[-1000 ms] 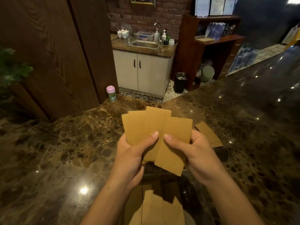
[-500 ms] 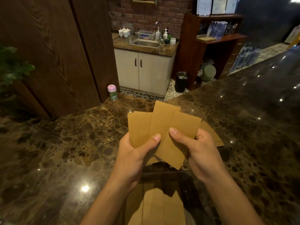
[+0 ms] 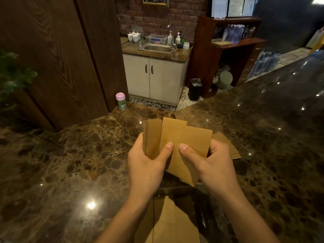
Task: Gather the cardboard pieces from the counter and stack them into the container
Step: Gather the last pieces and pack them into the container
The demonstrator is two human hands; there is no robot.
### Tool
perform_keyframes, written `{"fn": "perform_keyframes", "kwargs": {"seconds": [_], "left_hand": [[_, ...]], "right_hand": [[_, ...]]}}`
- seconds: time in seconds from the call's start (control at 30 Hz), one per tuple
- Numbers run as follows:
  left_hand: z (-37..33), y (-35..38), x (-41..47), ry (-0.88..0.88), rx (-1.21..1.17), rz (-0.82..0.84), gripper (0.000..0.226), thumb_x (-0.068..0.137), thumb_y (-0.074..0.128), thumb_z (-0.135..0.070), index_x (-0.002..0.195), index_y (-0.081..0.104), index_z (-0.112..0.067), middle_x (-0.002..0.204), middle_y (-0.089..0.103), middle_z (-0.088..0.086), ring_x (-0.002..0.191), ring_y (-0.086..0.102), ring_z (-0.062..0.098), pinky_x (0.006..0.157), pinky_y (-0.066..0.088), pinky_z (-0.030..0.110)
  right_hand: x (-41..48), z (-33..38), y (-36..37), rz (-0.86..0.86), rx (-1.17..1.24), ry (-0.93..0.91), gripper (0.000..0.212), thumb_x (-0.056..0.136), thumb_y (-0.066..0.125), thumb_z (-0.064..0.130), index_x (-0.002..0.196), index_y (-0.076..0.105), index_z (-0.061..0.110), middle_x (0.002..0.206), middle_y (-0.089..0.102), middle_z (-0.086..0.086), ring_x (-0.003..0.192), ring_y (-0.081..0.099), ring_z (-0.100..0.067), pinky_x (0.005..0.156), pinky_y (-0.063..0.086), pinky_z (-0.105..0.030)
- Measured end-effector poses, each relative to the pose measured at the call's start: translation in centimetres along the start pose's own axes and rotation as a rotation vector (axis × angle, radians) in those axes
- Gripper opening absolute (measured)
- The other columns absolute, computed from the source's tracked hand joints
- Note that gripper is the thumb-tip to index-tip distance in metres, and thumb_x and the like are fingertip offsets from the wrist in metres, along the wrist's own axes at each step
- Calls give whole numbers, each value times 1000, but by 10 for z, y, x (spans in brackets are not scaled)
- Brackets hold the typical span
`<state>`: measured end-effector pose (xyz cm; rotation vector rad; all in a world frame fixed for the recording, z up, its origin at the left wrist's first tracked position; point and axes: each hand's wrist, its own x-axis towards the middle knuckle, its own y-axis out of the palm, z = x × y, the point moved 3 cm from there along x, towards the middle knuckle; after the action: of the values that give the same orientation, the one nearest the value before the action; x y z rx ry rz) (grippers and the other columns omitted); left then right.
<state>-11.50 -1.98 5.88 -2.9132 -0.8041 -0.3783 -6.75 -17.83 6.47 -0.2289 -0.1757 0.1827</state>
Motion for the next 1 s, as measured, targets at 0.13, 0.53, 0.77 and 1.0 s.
{"fn": "perform_keyframes", "kwargs": {"seconds": [0.13, 0.53, 0.77, 1.0], "left_hand": [[-3, 6, 0, -37, -45, 100, 23, 91, 67, -32, 113, 70, -27, 102, 76, -12, 97, 72, 4, 79, 57, 20], [1, 6, -9, -489, -578, 186, 30, 85, 69, -18, 114, 67, -13, 100, 79, 11, 93, 76, 28, 78, 63, 44], [3, 7, -10, -530, -685, 253, 35, 97, 62, -21, 128, 64, -4, 122, 70, 23, 107, 69, 32, 88, 59, 43], [5, -5, -2, -447, -593, 177, 35, 82, 69, -12, 117, 66, -8, 104, 79, 11, 94, 76, 25, 73, 63, 32]], "right_hand": [[-4, 7, 2, 34, 13, -46, 18, 92, 75, 32, 109, 76, 27, 99, 80, 10, 92, 76, -7, 79, 66, -37], [9, 9, -6, 105, 308, 94, 23, 92, 73, 22, 114, 69, 26, 105, 79, 6, 95, 77, -12, 76, 65, -32], [2, 5, 9, 118, 411, 147, 25, 92, 71, 23, 117, 71, 25, 108, 81, 3, 99, 78, -17, 78, 65, -32], [6, 4, -2, 111, 456, 195, 31, 85, 75, 23, 116, 72, 24, 109, 81, 1, 100, 78, -20, 76, 64, -34]]}}
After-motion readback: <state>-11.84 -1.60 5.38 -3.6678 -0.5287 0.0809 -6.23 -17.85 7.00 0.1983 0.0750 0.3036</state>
